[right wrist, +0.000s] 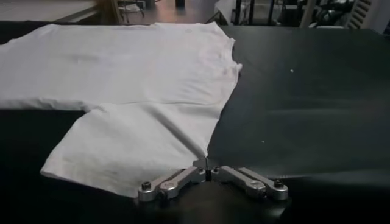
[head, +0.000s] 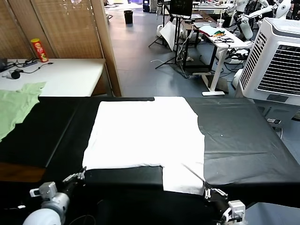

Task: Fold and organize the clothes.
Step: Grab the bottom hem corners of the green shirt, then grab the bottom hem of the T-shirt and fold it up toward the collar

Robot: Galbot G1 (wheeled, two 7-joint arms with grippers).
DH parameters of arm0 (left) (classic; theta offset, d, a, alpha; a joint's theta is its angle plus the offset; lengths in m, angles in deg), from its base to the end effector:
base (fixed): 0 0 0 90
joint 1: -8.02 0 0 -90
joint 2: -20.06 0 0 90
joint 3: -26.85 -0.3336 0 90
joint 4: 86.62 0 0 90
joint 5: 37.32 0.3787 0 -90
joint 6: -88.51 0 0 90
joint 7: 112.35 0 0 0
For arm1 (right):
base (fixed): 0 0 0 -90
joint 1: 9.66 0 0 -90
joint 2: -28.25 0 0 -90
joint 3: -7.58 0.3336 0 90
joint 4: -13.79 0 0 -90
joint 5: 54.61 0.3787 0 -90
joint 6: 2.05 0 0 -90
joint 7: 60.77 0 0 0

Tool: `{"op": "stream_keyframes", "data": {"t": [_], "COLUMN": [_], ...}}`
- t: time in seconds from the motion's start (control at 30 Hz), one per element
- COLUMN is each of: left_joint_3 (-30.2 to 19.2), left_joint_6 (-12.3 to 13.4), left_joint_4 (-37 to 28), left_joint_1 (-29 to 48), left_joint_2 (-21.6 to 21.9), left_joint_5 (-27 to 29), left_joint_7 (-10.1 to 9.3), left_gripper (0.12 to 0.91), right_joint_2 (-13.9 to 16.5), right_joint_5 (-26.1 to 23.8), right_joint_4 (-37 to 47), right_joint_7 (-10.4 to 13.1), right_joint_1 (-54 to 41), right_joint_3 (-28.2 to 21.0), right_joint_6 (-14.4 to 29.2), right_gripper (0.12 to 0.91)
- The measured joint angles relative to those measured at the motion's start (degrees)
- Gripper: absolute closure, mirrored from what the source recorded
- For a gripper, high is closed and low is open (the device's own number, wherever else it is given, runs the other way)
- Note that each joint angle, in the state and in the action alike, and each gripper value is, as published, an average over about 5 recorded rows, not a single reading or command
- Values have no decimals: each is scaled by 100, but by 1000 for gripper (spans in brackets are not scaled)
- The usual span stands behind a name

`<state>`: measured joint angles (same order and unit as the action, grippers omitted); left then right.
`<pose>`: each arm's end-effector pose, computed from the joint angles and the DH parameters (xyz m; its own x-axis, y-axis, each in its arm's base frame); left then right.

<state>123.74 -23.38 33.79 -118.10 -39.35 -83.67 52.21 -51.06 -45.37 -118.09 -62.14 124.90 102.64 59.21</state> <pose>0.2017 0.1059 -0.2737 -0.8548 -0.0005 0.5189 -0.1024 0.9805 -0.1676 0.1477 -0.0394 -0.2503 -0.8524 -0.0584 0.5196 -0.0812 0.9965 -0.0212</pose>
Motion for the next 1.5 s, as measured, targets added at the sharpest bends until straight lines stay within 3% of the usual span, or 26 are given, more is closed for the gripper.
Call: {"op": "stream_keyframes", "data": {"t": [0.2, 0.4, 0.73, 1.17, 1.5], "left_joint_3": [200, 284, -85, -674, -721], "left_joint_6": [14, 164, 467, 902, 941], "left_joint_4": [389, 598, 255, -429, -973], "left_joint_1": [-434, -580, 535, 1583, 2036], "left_joint_2": [10, -81, -450, -903, -962], "left_joint_5": [-67, 143, 747, 1981, 2084], "left_joint_7": [-136, -131, -2, 61, 4], "left_gripper": [903, 903, 903, 903, 903], "right_joint_2": [14, 144, 512, 831, 805], "right_joint_5": [23, 566, 1115, 1120, 1070], "right_joint_4": [-328, -225, 797, 2261, 3270], "right_joint_7": [37, -60, -25, -17, -71], "right_joint_1": [334, 20, -1360, -3198, -4021], "right_joint_3": [30, 151, 64, -501, -758], "right_joint_6": [1, 211, 662, 641, 730], "right_gripper": [903, 903, 903, 903, 903]}}
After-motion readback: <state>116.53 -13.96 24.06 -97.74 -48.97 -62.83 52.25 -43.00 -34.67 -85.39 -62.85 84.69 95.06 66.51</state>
